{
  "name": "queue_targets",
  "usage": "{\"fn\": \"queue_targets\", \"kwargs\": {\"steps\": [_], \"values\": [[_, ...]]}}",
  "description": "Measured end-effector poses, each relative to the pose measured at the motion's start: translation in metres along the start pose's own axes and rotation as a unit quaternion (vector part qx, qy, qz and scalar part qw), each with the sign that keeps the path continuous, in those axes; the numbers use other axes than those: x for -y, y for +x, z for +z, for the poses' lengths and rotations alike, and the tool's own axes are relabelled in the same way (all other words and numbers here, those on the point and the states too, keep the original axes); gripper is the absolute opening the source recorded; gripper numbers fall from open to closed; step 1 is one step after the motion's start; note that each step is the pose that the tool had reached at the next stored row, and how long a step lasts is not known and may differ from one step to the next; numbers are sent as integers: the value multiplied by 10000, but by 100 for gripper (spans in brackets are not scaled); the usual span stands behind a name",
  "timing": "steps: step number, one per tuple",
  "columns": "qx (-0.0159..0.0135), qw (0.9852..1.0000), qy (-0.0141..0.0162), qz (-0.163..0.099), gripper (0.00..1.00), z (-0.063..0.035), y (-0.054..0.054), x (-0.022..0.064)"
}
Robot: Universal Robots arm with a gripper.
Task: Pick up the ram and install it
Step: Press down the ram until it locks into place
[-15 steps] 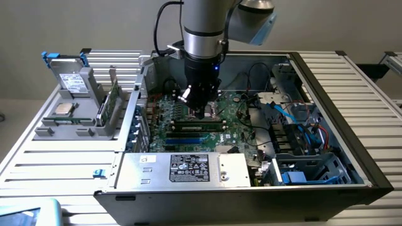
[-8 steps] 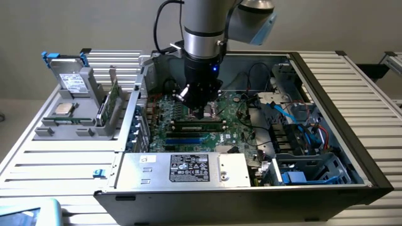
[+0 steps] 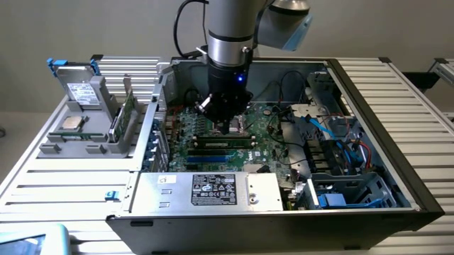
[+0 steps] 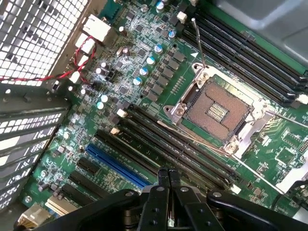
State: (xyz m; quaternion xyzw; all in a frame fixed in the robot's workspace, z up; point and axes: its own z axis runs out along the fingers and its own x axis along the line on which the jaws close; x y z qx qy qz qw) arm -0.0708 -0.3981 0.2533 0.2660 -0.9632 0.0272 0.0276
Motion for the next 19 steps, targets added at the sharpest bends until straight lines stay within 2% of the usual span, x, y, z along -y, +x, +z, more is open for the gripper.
{"fn": "queue_targets", "kwargs": {"steps": [4,9,14,19], "values": [[-13,9994,-23,334,11,1,0,0],[-29,9973,-50,736,11,3,0,0],[-42,9941,-73,1083,11,3,0,0],[-56,9894,-98,1451,11,3,0,0]]}}
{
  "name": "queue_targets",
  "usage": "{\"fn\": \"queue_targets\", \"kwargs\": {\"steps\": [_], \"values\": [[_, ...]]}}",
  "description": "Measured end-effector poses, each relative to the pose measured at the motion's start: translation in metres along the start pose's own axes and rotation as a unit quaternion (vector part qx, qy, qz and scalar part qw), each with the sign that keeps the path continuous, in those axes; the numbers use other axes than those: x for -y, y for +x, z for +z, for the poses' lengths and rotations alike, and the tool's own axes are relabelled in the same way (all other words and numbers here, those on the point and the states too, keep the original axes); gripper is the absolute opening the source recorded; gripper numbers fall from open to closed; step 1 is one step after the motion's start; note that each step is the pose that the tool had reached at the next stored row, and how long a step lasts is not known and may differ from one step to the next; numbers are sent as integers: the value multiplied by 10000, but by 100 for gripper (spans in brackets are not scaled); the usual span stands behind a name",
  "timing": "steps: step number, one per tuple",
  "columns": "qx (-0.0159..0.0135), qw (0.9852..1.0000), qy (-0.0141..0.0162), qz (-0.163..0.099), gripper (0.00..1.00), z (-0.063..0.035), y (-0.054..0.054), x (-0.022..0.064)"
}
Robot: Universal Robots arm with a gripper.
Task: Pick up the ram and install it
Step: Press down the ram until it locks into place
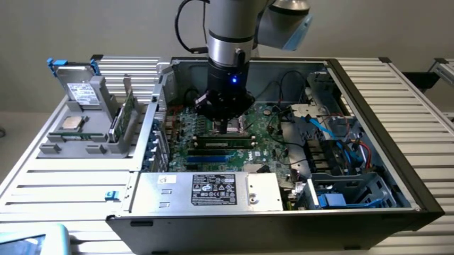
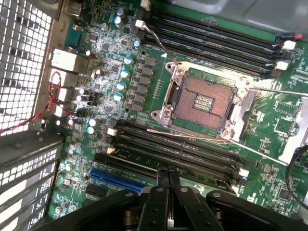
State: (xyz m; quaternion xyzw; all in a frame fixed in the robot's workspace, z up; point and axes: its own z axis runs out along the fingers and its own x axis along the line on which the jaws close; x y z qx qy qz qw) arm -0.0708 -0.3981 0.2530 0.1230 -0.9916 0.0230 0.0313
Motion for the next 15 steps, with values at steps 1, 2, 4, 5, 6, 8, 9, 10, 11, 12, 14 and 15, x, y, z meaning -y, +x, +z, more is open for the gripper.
{"fn": "queue_targets", "kwargs": {"steps": [1,2,4,5,6,8,9,10,11,12,14,15], "values": [[-3,10000,-5,72,11,0,0,0],[-5,9999,-9,140,11,0,0,0],[-10,9996,-19,285,11,0,0,0],[-13,9994,-24,354,11,0,0,0],[-15,9991,-28,415,11,0,0,0],[-18,9985,-36,542,11,0,0,0],[-20,9982,-40,600,11,0,0,0],[-22,9978,-44,658,11,0,0,0],[-23,9974,-48,715,11,0,0,0],[-25,9970,-53,772,11,0,0,0],[-27,9960,-60,888,11,0,0,0],[-19,9956,-62,930,11,0,0,0]]}}
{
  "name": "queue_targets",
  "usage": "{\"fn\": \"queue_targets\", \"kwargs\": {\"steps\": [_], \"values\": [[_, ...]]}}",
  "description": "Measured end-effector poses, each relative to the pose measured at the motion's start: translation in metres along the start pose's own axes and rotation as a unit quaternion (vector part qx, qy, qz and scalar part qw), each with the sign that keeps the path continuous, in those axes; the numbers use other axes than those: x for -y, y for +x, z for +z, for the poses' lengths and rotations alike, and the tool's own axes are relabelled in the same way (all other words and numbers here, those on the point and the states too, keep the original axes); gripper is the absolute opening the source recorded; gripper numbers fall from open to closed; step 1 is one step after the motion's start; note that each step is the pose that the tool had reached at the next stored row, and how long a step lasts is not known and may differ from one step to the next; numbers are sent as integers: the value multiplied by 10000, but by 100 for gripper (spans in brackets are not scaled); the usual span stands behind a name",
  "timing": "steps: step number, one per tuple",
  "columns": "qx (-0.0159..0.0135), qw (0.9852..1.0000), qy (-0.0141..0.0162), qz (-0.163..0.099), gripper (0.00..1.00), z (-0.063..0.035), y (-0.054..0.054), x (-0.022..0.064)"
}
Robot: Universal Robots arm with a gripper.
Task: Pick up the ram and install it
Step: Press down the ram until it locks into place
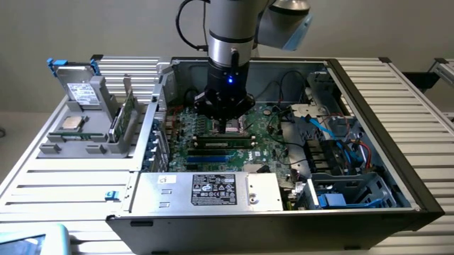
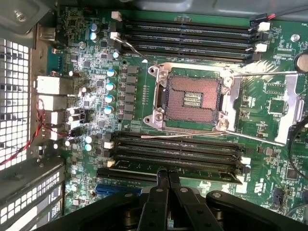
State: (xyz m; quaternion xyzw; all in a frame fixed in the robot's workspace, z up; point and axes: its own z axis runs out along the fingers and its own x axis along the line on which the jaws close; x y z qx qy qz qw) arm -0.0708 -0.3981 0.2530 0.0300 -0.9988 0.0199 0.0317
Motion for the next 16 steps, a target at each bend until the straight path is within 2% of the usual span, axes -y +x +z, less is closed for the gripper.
{"fn": "queue_targets", "kwargs": {"steps": [1,2,4,5,7,8,9,16], "values": [[29,10000,0,31,11,0,0,0],[90,9999,3,53,11,0,-1,0],[252,9996,23,99,11,0,0,0],[306,9994,25,129,11,0,0,-1],[377,9991,27,199,11,0,0,-1],[394,9989,26,234,11,1,-1,-1],[396,9989,26,243,11,1,-1,-1],[394,9988,31,288,11,0,1,10]]}}
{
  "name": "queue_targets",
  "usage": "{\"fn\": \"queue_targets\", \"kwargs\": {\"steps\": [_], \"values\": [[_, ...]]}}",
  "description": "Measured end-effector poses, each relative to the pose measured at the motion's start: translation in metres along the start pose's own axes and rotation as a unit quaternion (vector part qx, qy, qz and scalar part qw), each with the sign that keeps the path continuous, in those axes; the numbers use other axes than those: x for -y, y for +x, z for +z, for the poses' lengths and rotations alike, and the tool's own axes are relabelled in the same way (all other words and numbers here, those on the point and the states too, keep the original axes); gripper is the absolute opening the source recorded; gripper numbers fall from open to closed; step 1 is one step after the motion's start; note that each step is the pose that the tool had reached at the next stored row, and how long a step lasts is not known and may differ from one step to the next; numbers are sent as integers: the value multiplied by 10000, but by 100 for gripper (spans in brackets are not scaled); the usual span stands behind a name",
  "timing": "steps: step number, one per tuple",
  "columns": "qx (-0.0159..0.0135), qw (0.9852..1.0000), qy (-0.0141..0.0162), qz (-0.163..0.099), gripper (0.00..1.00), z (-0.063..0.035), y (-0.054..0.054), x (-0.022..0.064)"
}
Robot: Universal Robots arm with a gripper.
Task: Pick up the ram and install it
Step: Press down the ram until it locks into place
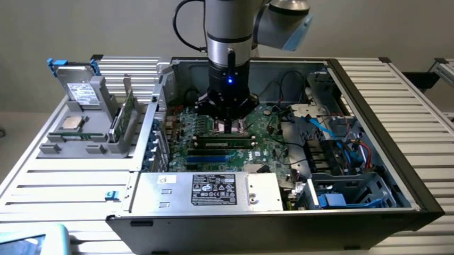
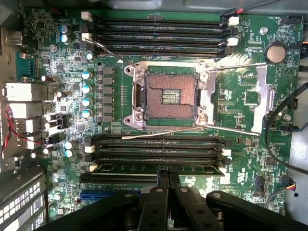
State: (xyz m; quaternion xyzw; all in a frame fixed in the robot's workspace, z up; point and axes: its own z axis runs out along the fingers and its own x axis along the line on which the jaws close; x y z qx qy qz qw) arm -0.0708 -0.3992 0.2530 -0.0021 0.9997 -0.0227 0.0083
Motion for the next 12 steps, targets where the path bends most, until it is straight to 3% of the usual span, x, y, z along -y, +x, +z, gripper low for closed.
{"fn": "queue_targets", "kwargs": {"steps": [12], "values": [[0,10000,15,9,11,1,0,6]]}}
